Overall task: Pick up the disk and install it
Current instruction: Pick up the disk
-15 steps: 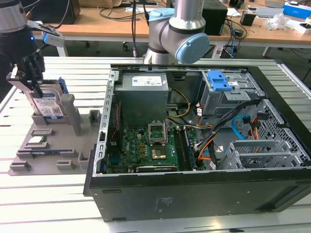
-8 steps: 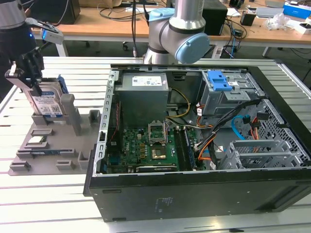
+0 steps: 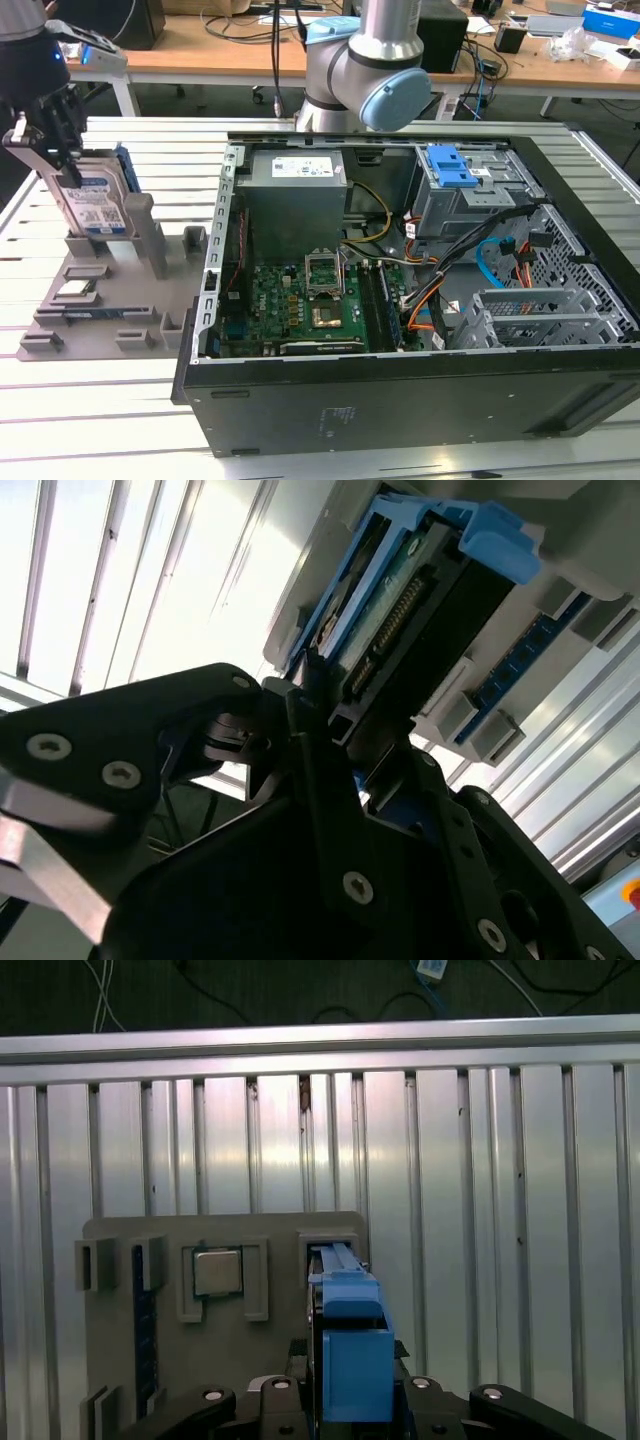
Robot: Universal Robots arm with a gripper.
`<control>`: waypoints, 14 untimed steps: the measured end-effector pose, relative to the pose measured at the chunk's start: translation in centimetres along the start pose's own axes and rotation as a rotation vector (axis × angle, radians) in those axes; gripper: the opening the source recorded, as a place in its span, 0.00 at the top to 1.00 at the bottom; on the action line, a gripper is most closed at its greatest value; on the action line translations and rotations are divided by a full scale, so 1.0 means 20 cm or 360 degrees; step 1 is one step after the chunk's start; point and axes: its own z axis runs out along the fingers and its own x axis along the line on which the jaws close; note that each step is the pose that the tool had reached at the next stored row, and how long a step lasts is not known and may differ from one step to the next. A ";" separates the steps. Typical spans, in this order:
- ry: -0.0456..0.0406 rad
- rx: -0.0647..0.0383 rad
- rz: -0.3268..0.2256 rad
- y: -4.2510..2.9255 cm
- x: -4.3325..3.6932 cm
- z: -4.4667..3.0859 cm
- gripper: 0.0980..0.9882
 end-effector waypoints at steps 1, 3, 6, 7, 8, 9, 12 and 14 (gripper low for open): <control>0.0000 0.0000 0.0000 0.000 0.000 -0.015 0.70; 0.0000 0.0000 0.0000 0.001 -0.002 -0.051 0.70; 0.0000 0.0000 0.0000 0.001 -0.003 -0.094 0.70; 0.0000 0.0000 0.0000 0.002 -0.004 -0.115 0.70; 0.0000 0.0000 0.0000 0.003 -0.005 -0.141 0.70; 0.0000 0.0000 0.0000 0.003 -0.006 -0.162 0.70; 0.0000 0.0000 0.0000 0.004 -0.008 -0.229 0.70; 0.0000 0.0000 0.0000 0.005 -0.008 -0.257 0.70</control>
